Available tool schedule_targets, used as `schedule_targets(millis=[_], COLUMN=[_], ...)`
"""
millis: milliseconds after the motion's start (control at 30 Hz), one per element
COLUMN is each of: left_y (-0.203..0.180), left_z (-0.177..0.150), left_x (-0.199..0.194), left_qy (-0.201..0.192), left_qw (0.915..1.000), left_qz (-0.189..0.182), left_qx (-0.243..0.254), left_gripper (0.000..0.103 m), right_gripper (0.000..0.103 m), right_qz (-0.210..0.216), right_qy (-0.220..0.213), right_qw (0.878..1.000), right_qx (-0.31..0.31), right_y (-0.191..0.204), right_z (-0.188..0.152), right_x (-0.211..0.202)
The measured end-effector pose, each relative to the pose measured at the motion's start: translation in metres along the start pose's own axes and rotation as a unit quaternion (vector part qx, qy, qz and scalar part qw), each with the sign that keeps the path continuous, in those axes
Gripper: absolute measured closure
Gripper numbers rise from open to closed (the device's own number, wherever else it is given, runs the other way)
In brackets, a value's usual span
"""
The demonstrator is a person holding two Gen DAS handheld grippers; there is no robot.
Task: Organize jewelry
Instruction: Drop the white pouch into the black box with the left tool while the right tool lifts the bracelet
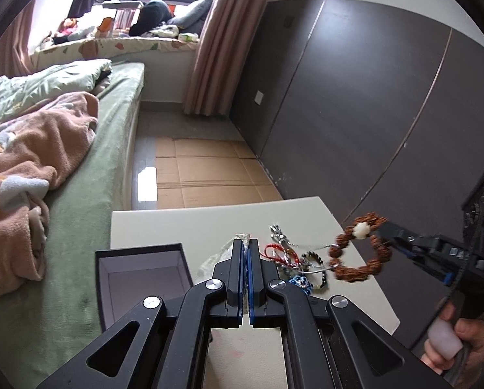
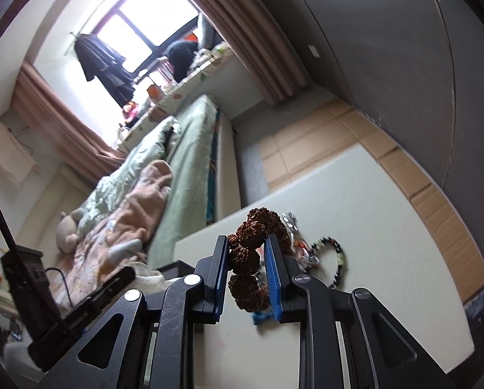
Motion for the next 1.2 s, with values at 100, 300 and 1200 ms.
schedule_targets(millis=[100,300,1200], left_y=[0.007,0.021,0.089], left_z=[0.003,0.007,0.005], left_x=[-0.006,-0.017,-0.014], left_qy=[-0.008,-0.022,0.006], left_qw=[0.9999,0.9994,0.9925], left_qz=[0.004,0.013,0.048], left_qx=[-0.008,-0.023,-0.112], left_gripper=[0.102,0.102,0.045], right_gripper=[0.081,0.081,0.081], right_qz=[0.01,0.027,0.105], right_qy=[-0.015,-0.041,-0.024], right_qw=[1.0,0.997,0.987], right_qx=[-0.017,-0.053,-0.122], right_y=[0.013,0.048,0.138], right_z=[0.008,0.023,0.025], right_x=[-0.01,-0.028,0.005])
Point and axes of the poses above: each gripper's, at about its wrist camera, not at the fingertips, and x roughly the way its jaws point, y to its left, z to its top, the point moved 1 cm from there along x, roughly the way its jaws point, and after that the axes turned 3 degrees about -y, right-handed, at the moved point
